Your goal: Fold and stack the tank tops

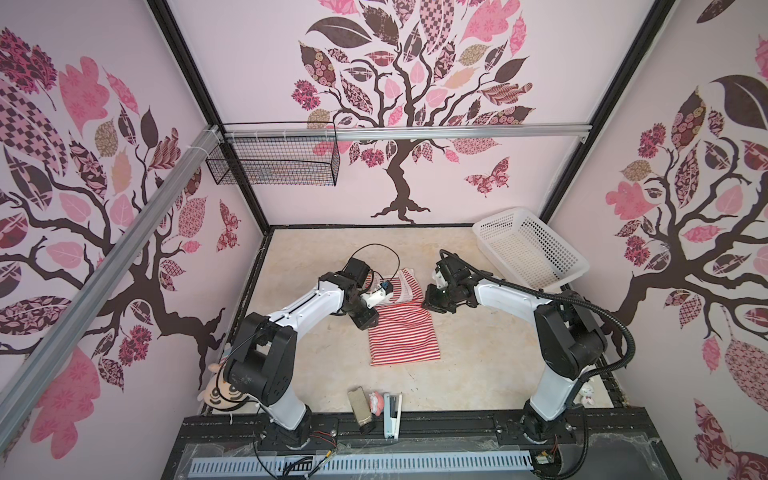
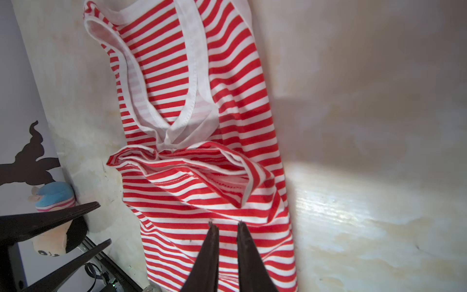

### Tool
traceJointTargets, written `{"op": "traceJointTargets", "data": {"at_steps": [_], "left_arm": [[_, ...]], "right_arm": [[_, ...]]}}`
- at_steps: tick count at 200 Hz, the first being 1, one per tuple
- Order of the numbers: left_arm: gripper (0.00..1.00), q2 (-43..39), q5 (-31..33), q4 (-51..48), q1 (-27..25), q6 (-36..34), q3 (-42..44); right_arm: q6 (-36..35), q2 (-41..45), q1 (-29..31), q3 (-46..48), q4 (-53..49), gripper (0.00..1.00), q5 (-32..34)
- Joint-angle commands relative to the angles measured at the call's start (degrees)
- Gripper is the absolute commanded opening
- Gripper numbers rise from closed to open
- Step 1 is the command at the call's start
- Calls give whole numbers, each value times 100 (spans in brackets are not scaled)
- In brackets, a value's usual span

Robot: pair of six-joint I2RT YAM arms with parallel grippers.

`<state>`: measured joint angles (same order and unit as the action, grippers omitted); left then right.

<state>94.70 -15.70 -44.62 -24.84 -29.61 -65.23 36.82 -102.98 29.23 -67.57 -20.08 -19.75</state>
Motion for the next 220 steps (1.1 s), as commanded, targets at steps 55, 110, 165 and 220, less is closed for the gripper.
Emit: {"op": "traceJointTargets", "data": {"at_steps": [55, 110, 165, 220], "left_arm": [[41, 989, 421, 437, 32, 73, -434], [45, 1273, 652, 647, 85, 157, -557], [49, 1179, 1110, 899, 85, 187, -512], [50, 50, 728, 723, 85, 398, -362]], "right_arm": [[-87, -802, -140, -750, -102, 14, -121], [-166, -1218, -421, -1174, -225, 24, 33], [-259, -810, -514, -1153, -49, 27, 9], [-286, 409, -358, -454, -287, 43, -47]]}}
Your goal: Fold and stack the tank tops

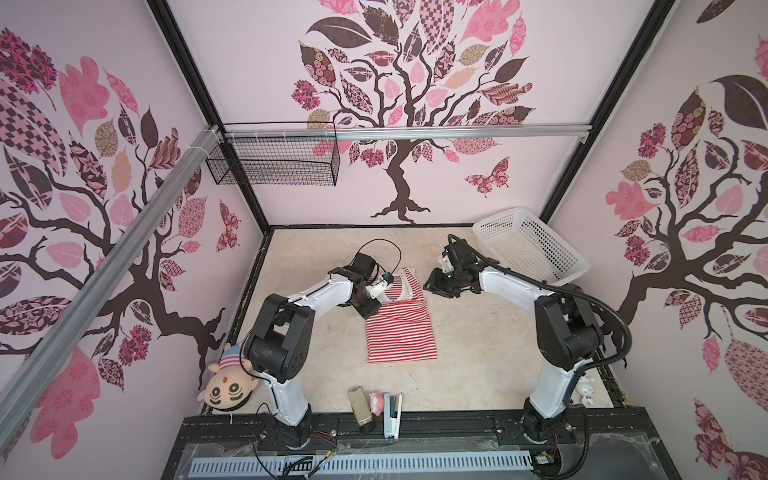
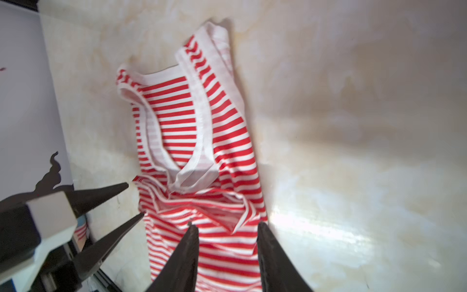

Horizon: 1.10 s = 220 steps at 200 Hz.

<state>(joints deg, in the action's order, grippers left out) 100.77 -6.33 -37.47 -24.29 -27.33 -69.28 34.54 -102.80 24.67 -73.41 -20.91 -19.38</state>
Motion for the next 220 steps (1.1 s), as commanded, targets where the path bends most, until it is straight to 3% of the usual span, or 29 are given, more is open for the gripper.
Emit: {"op": "traceJointTargets", "data": {"at_steps": [1, 50, 110, 220], "left_arm": [[50, -562, -228, 6, 30, 178, 40], [50, -551, -370, -110, -191, 295, 281], [50, -403, -405, 121, -487, 379, 823], [48, -181, -265, 245, -575, 260, 1180]], "right_arm": [[-60, 392, 104, 136, -212, 44, -93], [-126, -118, 206, 240, -258, 49, 56], [-207, -874, 207, -29, -151, 37, 13], [-279, -982, 213, -481, -379, 28, 12]]}}
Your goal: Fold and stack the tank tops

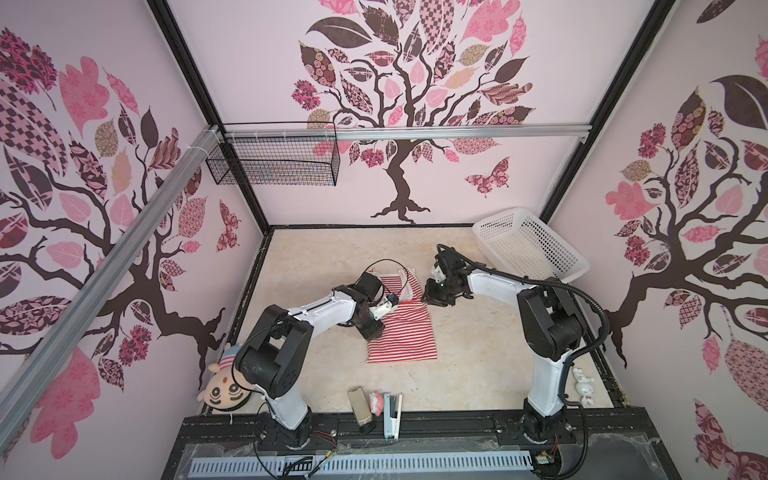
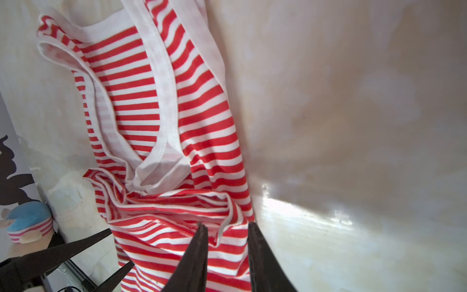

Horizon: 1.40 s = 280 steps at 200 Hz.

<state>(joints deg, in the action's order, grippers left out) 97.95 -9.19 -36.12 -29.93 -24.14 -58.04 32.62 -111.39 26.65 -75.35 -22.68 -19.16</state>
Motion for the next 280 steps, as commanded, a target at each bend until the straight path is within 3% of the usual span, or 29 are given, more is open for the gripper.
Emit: {"op": "traceJointTargets", "data": {"at_steps": [1, 52, 90, 122, 164, 193, 280], "left_arm": [[48, 101, 22, 107, -12, -62, 56], [48, 84, 49, 139, -12, -43, 65], [48, 118, 93, 171, -4, -51, 87], [48, 102, 119, 236, -8, -48, 174], [47, 60, 119, 254, 1, -36, 213], [47, 31, 118, 263, 5, -62, 273], [47, -100, 154, 325, 5, -137, 513]], "right_arm": [[-84, -126, 11, -287, -202, 28, -9], [-73, -278, 9, -336, -227, 20, -82], [-117, -114, 16, -281, -317, 29, 94], [-125, -74, 37, -254, -327, 30, 70], [-109, -283, 42, -339, -281, 22, -1], [-4, -308, 42, -401, -268, 7, 87], [65, -616, -46, -930, -407, 3, 206]]}}
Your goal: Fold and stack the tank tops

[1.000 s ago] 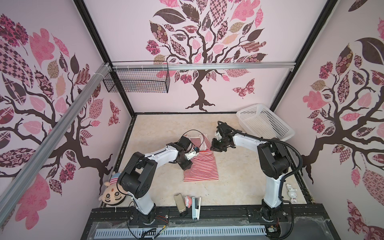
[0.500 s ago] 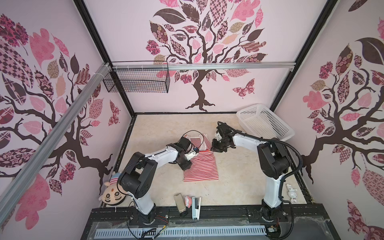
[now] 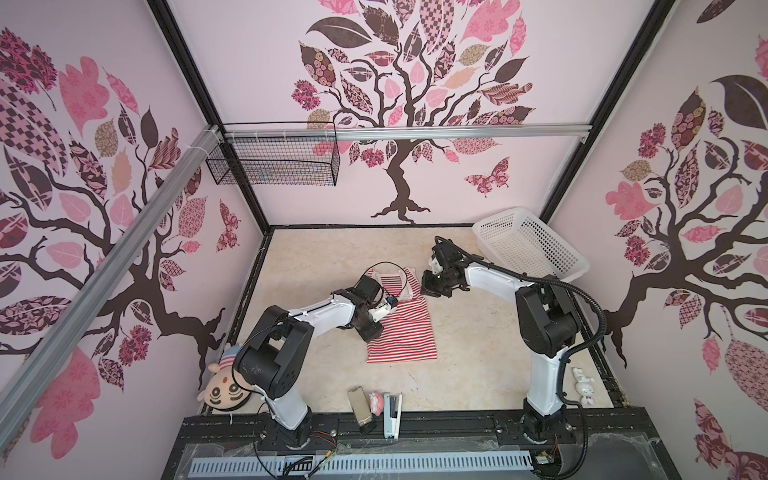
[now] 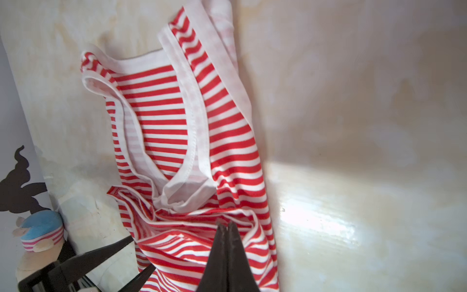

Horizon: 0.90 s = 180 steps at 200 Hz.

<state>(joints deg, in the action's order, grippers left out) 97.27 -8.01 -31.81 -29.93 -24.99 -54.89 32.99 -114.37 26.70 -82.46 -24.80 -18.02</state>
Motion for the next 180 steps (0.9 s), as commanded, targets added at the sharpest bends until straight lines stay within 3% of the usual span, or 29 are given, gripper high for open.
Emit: {"op": "traceJointTargets", "data": {"at_steps": [1, 36, 67, 96, 127, 166, 180], "left_arm": [[47, -33, 36, -106, 5, -55, 198], [47, -66, 63, -123, 30, -50, 173], [47, -68, 89, -114, 90, -42, 154], [47, -59, 90, -110, 162, -41, 144], [47, -113, 89, -102, 203, -24, 147], [47, -122, 63, -110, 234, 33, 103], [47, -126, 63, -115, 239, 45, 100]], "right_arm": [[26, -330, -50, -224, -203, 3, 95], [-16, -367, -74, -231, -266, 4, 20], [-120, 247, 179, 80, -221, 36, 109], [-143, 844, 625, 251, -400, 44, 749], [-14, 905, 747, 573, -201, 43, 435], [-38, 389, 749, 576, 14, 22, -7], [-32, 171, 749, 528, 120, 19, -209]]}}
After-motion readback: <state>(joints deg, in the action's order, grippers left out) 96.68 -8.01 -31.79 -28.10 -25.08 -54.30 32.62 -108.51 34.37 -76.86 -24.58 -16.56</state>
